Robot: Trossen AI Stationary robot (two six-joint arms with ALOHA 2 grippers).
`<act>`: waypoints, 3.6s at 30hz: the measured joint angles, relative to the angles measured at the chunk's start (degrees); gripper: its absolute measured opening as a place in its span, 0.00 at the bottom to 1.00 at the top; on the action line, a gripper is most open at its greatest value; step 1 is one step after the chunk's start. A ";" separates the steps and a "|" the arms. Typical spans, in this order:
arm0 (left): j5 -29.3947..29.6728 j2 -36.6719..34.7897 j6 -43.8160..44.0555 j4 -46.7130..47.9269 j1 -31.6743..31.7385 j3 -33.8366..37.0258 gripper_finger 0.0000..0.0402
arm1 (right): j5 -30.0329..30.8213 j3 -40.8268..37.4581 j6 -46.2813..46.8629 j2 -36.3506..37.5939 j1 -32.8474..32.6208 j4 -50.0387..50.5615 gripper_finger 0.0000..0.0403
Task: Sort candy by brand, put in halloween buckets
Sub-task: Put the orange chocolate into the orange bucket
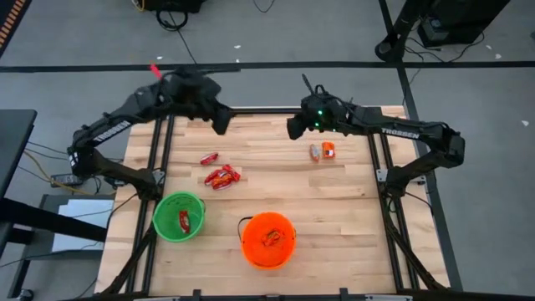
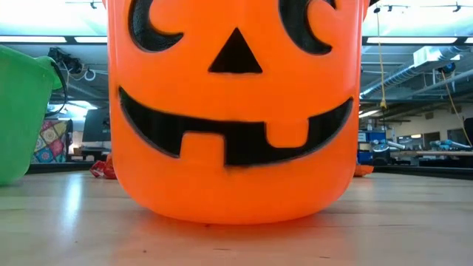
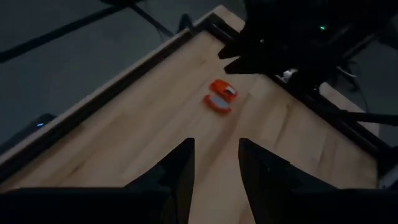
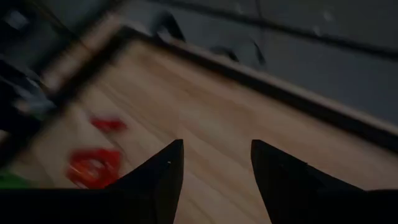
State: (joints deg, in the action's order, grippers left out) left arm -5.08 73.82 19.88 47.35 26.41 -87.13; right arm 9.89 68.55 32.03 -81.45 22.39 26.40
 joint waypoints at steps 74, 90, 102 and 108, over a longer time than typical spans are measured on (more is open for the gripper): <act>-14.69 -0.02 1.95 -20.70 -0.28 7.93 0.33 | -0.74 -22.64 0.33 0.00 9.58 13.63 0.61; -16.50 -0.02 1.79 -20.68 -0.28 7.93 0.33 | -1.64 -28.21 5.52 0.00 10.10 7.80 0.86; -16.48 -0.02 1.81 -20.70 -0.28 7.92 0.33 | -2.01 -33.87 7.86 0.00 10.10 -2.00 0.83; -16.48 -0.02 1.99 -20.72 -0.28 7.91 0.33 | -1.83 -34.56 8.48 0.00 10.10 -3.57 0.76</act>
State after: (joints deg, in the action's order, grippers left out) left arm -21.56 73.80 21.87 26.63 26.13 -79.22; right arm 8.05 34.00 40.51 -81.45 32.49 22.83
